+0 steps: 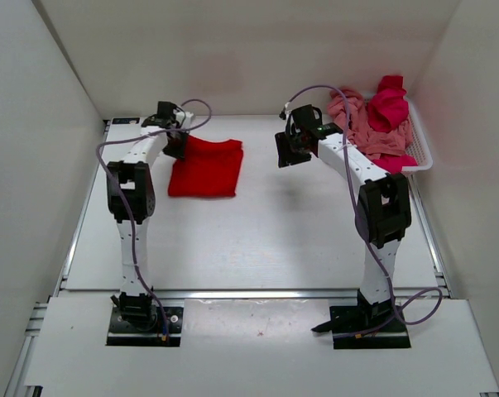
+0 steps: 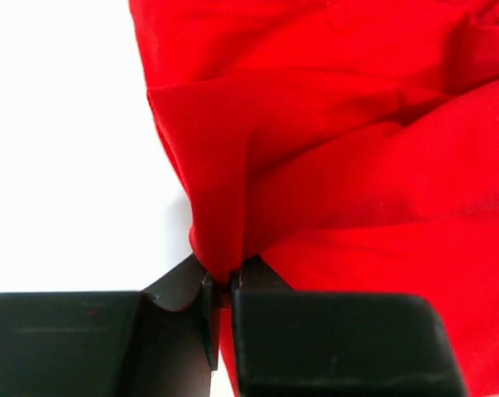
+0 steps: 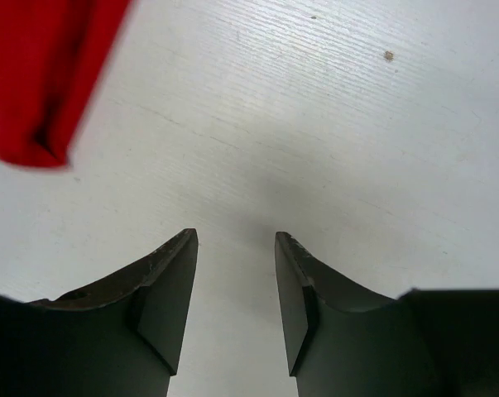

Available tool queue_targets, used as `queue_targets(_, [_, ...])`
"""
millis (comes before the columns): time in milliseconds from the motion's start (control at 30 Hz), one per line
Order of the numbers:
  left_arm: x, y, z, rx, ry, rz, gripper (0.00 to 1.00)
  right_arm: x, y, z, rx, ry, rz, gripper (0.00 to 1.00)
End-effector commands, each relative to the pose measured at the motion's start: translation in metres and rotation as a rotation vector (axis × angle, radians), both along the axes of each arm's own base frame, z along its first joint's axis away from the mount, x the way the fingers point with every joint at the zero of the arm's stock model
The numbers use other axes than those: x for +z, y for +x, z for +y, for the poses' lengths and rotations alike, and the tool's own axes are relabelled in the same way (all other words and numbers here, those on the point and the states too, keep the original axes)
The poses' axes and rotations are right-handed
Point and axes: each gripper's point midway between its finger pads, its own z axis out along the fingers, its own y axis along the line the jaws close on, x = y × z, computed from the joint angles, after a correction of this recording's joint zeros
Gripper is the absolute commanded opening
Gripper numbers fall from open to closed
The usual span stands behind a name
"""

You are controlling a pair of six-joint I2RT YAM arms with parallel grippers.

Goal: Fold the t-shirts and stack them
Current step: Put the neatly folded tshirt into the corner of the board with the left arm

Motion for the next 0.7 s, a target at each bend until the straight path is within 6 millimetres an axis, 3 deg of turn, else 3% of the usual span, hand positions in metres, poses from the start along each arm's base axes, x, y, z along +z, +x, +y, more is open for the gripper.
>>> queue_targets(0, [0.037, 0.041, 0.083, 0.054, 0.273, -0.154, 0.0, 0.042, 0.009, 0.002, 0.015, 0.02, -0.113, 0.42])
queue_targets(100, [0.04, 0.053, 0.132, 0.088, 0.449, -0.186, 0.0, 0.044, 0.003, 0.009, 0.038, 0.02, -0.119, 0.42])
queue_targets(200, [0.039, 0.062, 0.156, 0.099, 0.587, -0.208, 0.0, 0.048, 0.001, 0.011, 0.05, 0.02, -0.13, 0.42])
queue_targets(233, [0.045, 0.063, 0.188, 0.151, 0.635, -0.213, 0.0, 0.049, -0.001, 0.01, 0.055, 0.019, -0.13, 0.42])
queue_targets(300, [0.041, 0.07, 0.211, 0.196, 0.684, -0.22, 0.0, 0.046, -0.006, 0.011, 0.06, 0.005, -0.123, 0.42])
queue_targets(333, [0.053, 0.075, 0.224, 0.227, 0.704, -0.244, 0.0, 0.052, -0.005, 0.011, 0.063, 0.009, -0.14, 0.42])
queue_targets(367, [0.044, 0.077, 0.232, 0.246, 0.728, -0.233, 0.0, 0.053, -0.008, 0.014, 0.072, 0.005, -0.139, 0.42])
queue_targets(467, [0.06, 0.091, 0.27, 0.305, 0.813, -0.27, 0.0, 0.055, -0.011, 0.015, 0.086, -0.018, -0.158, 0.42])
queue_targets(500, [0.05, 0.094, 0.274, 0.31, 0.83, -0.261, 0.0, 0.056, -0.013, 0.017, 0.086, -0.017, -0.159, 0.42])
queue_targets(533, [0.063, 0.098, 0.281, 0.32, 0.859, -0.284, 0.0, 0.058, -0.014, 0.018, 0.084, -0.022, -0.162, 0.42])
queue_targets(633, [0.07, 0.104, 0.293, 0.35, 0.904, -0.307, 0.0, 0.057, -0.021, 0.021, 0.124, -0.045, -0.171, 0.42])
queue_targets(667, [0.061, 0.1, 0.303, 0.364, 0.907, -0.289, 0.0, 0.059, -0.023, 0.023, 0.13, -0.058, -0.179, 0.42])
